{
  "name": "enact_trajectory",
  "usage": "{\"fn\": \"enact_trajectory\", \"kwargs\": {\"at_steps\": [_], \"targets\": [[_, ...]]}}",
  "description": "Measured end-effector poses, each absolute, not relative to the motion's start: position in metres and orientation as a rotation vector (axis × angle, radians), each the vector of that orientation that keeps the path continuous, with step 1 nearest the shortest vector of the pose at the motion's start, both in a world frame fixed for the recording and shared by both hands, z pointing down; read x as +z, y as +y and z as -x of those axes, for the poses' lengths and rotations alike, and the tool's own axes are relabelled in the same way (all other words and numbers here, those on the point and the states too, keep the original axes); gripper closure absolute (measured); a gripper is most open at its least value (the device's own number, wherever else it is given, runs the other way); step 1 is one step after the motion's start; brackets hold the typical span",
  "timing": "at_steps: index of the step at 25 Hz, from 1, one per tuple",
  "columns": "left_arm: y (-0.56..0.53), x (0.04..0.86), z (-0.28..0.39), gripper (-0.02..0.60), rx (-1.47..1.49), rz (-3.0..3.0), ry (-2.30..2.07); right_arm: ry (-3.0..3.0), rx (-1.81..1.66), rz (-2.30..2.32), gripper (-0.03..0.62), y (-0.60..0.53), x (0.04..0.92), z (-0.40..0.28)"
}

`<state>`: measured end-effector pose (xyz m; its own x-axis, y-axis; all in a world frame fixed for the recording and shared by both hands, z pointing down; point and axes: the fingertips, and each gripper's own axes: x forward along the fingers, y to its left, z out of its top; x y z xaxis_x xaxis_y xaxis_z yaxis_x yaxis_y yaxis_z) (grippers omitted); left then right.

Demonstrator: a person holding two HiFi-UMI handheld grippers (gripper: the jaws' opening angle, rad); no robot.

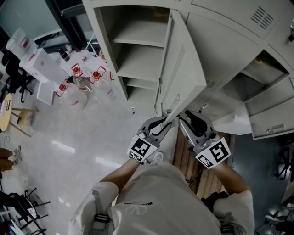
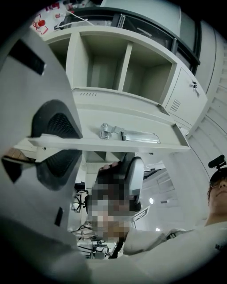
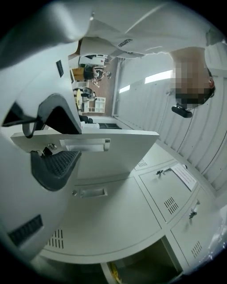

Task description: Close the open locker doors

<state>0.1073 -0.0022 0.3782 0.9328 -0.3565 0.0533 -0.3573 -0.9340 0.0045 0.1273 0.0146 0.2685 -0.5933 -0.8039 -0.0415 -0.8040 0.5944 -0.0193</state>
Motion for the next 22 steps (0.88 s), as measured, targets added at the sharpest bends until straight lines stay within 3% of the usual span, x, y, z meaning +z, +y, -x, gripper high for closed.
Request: {"fn": "enact_trajectory", "kwargs": {"at_steps": [10,22], "targets": [[-0.008,0.379,-0.082,0.500,0.091,-3.123,-0.517,2.931,-0.022,0.989,0.396,-0.006,0.273,-0.077],[-0.022,0.375,-0.044,0.491,0.048,-3.093,-0.538,2.962,0.029,0.889,0.446,-0.024,0.270,-0.036]]}}
